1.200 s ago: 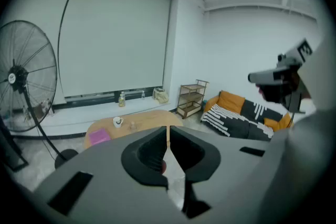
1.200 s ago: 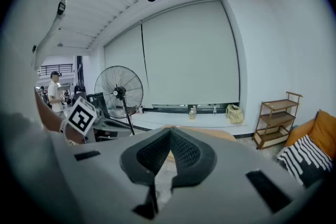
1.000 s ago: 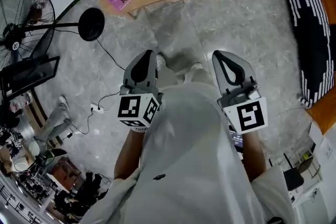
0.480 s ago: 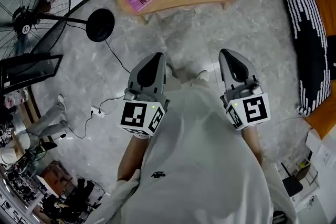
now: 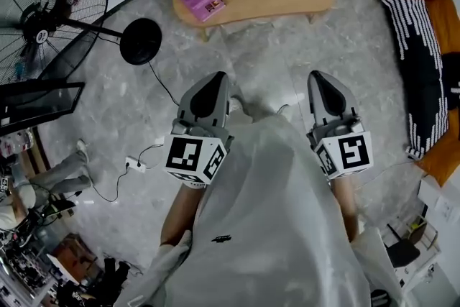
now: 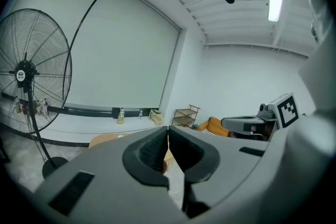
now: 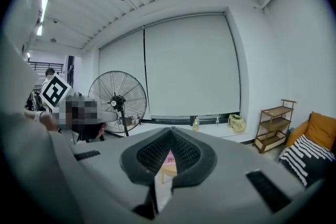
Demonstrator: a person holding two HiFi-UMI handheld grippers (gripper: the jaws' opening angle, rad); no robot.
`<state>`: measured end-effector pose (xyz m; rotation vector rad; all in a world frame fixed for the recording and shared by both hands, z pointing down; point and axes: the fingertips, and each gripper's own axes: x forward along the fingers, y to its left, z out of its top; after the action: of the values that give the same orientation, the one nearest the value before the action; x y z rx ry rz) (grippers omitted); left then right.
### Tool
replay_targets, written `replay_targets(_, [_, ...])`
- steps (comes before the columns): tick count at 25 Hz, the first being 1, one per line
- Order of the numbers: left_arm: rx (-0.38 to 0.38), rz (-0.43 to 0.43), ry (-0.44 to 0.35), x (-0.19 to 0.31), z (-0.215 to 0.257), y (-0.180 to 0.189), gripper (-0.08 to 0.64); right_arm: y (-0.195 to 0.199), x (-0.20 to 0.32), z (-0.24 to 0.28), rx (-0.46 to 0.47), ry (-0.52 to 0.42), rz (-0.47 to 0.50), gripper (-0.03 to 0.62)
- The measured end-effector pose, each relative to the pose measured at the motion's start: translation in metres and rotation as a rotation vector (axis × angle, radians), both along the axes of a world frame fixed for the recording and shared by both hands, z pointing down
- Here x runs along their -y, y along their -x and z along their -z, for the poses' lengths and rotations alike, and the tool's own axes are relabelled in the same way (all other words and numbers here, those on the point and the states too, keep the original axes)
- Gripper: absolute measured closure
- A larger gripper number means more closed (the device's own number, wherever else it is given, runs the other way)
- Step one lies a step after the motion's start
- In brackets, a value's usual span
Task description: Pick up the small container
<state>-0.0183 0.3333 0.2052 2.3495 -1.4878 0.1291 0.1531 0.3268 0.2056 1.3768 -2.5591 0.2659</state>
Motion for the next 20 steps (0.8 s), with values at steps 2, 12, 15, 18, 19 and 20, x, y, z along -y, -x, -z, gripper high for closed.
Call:
replay_targets(2, [0.000,-0.014,-0.006,0.003,0.000,0.015,0.537,0.015,0.002,-0.002,0.002,-0.005,-0.013,0.586])
replay_targets(12, [-0.007,-0.032,-0.023,0.021,0.000,0.074,0.537,0.065,0.019,-0.008,0.011,-0.001,-0.056,0.586])
replay_targets(15, [-0.014,-0.023,-0.007,0.031,-0.001,0.085,0.537,0.078,0.031,-0.005,0.008,0.006,-0.050,0.586])
replay_targets(18, [-0.009,-0.012,0.002,0.039,-0.003,0.093,0.537,0.088,0.042,-0.008,0.005,0.018,-0.032,0.586])
replay_targets(19, [-0.008,-0.007,0.006,0.041,-0.004,0.095,0.537,0.092,0.044,-0.010,0.004,0.024,-0.024,0.585])
replay_targets(20, [-0.006,-0.001,0.011,0.044,-0.005,0.099,0.537,0.096,0.048,-0.012,0.004,0.030,-0.016,0.586])
